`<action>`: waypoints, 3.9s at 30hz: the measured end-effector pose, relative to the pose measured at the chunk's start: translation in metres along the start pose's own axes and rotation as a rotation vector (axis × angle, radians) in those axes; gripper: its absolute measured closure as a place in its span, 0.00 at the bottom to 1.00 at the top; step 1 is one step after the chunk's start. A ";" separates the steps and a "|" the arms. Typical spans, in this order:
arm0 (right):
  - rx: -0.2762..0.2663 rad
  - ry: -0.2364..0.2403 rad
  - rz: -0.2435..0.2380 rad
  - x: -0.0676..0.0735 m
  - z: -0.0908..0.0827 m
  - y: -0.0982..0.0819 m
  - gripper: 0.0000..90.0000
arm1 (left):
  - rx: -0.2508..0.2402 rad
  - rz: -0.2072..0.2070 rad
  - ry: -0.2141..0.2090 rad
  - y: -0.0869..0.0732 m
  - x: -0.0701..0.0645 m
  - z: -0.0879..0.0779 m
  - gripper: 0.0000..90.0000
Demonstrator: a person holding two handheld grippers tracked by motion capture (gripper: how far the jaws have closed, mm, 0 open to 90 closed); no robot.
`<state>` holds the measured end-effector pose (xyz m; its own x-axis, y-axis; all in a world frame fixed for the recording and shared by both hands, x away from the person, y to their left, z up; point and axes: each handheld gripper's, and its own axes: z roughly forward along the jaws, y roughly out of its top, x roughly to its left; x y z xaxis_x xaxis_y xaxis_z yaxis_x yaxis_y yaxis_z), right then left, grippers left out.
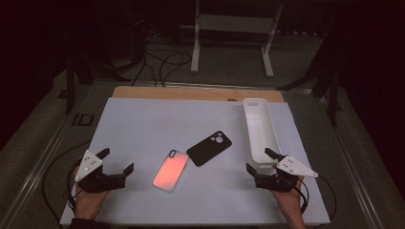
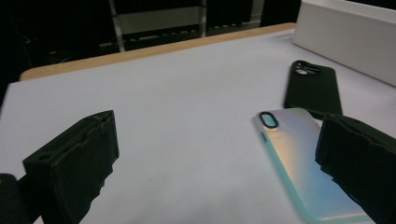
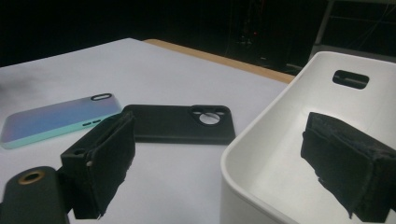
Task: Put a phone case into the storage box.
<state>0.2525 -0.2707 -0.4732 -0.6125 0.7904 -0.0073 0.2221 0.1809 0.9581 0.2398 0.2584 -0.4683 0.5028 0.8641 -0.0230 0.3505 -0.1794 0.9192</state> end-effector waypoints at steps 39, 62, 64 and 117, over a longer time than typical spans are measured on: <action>0.016 0.009 -0.014 0.004 0.005 -0.002 0.11 | 0.159 0.107 -0.298 0.002 -0.081 0.062 0.52; 0.009 0.003 -0.013 0.003 0.004 -0.002 0.11 | 0.378 0.208 -0.378 -0.019 -0.113 0.086 1.00; 0.009 0.003 -0.012 0.003 0.004 -0.002 0.11 | 0.375 0.209 -0.370 -0.018 -0.112 0.086 1.00; -0.002 -0.001 -0.006 0.001 0.003 -0.003 0.11 | 0.030 -0.001 -0.013 0.005 -0.024 0.015 0.02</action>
<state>0.2538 -0.2686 -0.4772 -0.6131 0.7899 -0.0130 0.2172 0.1843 0.9586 0.2412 0.2301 -0.4690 0.5125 0.8582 -0.0291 0.3741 -0.1927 0.9072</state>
